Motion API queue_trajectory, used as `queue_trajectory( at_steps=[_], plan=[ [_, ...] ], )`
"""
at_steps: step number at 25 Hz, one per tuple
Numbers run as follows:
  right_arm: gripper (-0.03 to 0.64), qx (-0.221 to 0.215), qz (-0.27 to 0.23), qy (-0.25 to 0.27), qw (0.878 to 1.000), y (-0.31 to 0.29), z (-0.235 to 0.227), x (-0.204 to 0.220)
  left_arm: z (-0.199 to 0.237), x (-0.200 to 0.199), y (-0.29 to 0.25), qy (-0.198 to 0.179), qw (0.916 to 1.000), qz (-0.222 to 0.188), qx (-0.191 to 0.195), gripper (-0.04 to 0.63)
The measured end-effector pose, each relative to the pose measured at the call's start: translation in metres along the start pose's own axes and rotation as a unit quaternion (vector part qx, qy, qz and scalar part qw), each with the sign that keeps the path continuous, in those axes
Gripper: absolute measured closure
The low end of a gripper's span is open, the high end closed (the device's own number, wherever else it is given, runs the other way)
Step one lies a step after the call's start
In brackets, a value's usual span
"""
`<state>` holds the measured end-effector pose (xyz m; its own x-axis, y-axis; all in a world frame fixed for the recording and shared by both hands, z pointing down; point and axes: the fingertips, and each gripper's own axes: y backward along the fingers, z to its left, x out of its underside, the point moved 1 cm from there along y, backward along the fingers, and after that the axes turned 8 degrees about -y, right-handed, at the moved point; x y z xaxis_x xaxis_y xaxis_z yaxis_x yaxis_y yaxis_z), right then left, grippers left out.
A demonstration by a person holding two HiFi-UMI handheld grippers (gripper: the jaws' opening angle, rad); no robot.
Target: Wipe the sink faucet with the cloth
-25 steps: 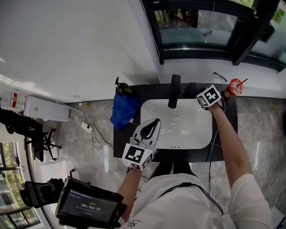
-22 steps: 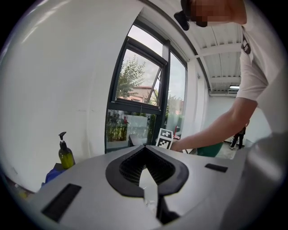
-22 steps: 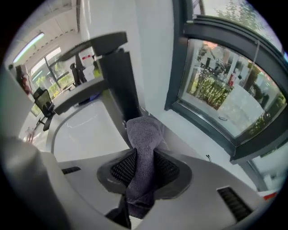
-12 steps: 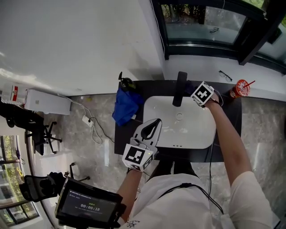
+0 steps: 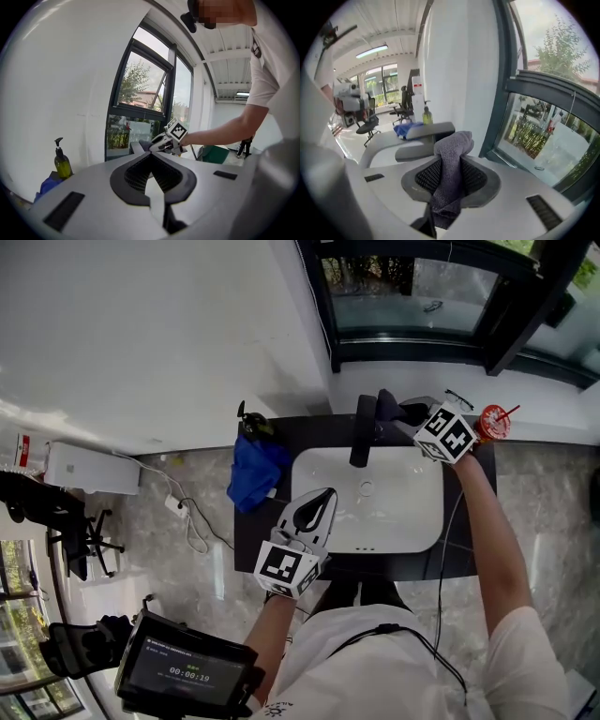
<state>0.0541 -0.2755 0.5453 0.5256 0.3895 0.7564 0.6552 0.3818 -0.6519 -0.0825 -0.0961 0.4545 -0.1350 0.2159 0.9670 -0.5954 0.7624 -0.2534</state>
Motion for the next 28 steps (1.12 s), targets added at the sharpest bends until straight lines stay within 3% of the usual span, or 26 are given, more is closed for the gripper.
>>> queue_trajectory(
  at_steps=[4, 6, 8, 12, 15, 17, 22, 28],
  plan=[
    [0.514, -0.007, -0.094, -0.078, 0.992, 0.03, -0.014, -0.022, -0.002, 0.0, 0.001, -0.001, 1.0, 0.001, 0.004, 0.595],
    [0.514, 0.016, -0.108, -0.11, 0.988, 0.035, -0.026, -0.015, -0.003, 0.0, 0.003, 0.0, 1.0, 0.002, 0.005, 0.595],
    [0.514, 0.05, -0.075, -0.117, 0.989, 0.026, -0.036, 0.006, -0.002, 0.001, 0.004, 0.0, 1.0, 0.003, 0.004, 0.595],
    [0.514, 0.09, 0.063, -0.086, 0.99, -0.007, -0.035, 0.066, 0.0, 0.004, 0.006, 0.001, 1.0, 0.008, -0.002, 0.595],
    [0.514, 0.082, 0.154, -0.049, 0.983, -0.032, -0.021, 0.099, 0.002, 0.007, 0.008, 0.002, 0.9999, 0.012, -0.008, 0.595],
    [0.514, 0.066, 0.187, -0.02, 0.98, -0.046, -0.01, 0.107, 0.003, 0.009, 0.009, 0.003, 0.9998, 0.014, -0.011, 0.595],
    [0.514, 0.046, 0.21, -0.016, 0.977, -0.072, 0.003, 0.108, 0.007, 0.014, 0.013, 0.006, 0.9997, 0.017, -0.018, 0.595],
    [0.514, 0.03, 0.153, -0.003, 0.988, -0.064, 0.008, 0.074, 0.01, 0.016, 0.009, 0.011, 0.9997, 0.014, -0.016, 0.595]
  ],
)
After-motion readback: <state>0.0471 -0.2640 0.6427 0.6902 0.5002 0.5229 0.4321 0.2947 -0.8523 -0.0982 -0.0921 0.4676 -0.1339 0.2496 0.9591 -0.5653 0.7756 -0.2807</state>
